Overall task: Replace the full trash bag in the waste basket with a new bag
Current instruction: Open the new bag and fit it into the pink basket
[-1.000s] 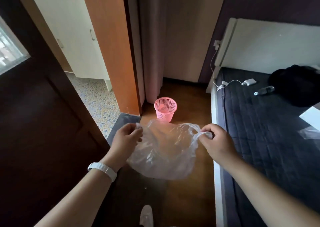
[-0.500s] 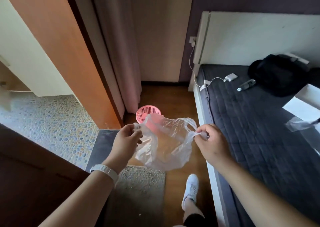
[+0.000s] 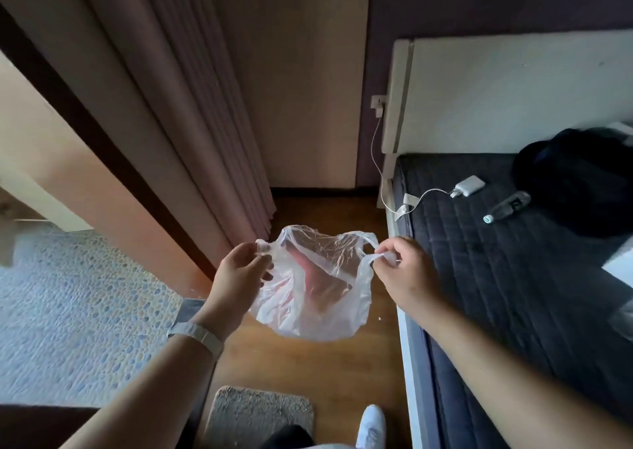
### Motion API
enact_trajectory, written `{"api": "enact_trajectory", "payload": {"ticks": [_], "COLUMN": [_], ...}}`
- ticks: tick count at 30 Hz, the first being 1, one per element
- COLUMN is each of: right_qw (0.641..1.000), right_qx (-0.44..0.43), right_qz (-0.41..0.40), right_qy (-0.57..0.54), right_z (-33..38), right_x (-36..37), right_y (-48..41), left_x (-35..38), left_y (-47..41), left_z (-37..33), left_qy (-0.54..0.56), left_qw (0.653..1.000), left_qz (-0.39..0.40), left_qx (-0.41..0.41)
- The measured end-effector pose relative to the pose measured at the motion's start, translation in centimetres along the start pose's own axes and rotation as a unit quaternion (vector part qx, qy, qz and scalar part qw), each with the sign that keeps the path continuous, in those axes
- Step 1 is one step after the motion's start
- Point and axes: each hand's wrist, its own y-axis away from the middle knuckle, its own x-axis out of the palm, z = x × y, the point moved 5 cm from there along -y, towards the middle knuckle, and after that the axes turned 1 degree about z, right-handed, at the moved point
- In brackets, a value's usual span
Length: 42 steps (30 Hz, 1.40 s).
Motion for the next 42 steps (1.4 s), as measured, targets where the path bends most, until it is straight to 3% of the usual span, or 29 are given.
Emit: {"api": "enact_trajectory", "payload": {"ticks": [13, 24, 28, 37, 42], "right_qw": [0.997, 0.988, 0.98, 0.942, 0.903], "right_qx": [0.0, -0.016, -0.018, -0.087, -0.094], "right_qz": [0.071, 0.134, 0.182, 0.315, 0.418], "right_qy": [-0.01, 0.069, 0.079, 0.081, -0.001], "right_z": [-0.1, 3.3, 4.1, 3.8, 2.5], "right_x": [5.2, 13.8, 17.2, 26.2, 33.0], "right_y": [-18.3, -35.1, -38.7, -45.8, -48.6], "left_x": [2.8, 1.9, 0.5, -0.7, 0.2], "left_y": [-17.6, -35.6, -38.7, -41.2, -41.0], "left_z": [-2.6, -2.3, -2.0, 2.9, 6.0], "left_qy": [0.033, 0.091, 0.108, 0.144, 0.115], "left_qw": [0.999, 0.991, 0.987, 0.956, 0.926], "left_qz": [-0.035, -0.055, -0.074, -0.175, -0.267], "left_qx": [-0.024, -0.086, -0.09, -0.184, -0.242]}}
